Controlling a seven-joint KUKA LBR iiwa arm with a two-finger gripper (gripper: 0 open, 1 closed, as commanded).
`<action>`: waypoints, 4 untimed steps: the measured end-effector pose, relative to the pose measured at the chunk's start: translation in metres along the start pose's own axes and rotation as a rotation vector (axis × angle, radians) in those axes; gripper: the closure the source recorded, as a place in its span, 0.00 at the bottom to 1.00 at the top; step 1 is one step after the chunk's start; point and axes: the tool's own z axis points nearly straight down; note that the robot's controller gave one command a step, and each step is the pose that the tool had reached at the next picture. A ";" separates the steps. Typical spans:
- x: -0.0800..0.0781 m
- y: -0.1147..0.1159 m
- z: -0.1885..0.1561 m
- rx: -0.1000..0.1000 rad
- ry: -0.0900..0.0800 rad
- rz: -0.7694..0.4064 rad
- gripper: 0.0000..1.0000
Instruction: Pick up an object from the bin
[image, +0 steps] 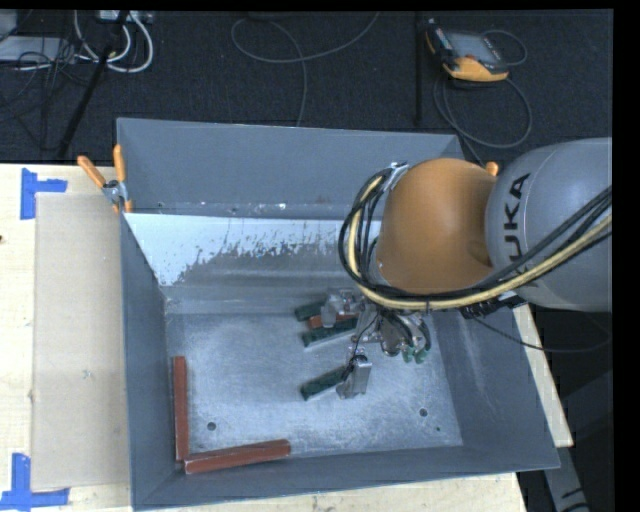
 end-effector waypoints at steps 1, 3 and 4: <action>-0.018 -0.032 0.116 -0.002 -0.011 -0.253 0.00; -0.016 -0.027 -0.028 0.000 -0.012 -0.210 1.00; -0.029 -0.068 -0.158 0.003 -0.012 -0.522 1.00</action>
Offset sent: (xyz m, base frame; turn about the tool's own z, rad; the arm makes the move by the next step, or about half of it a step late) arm 0.0168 -0.0317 -0.1161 -0.2542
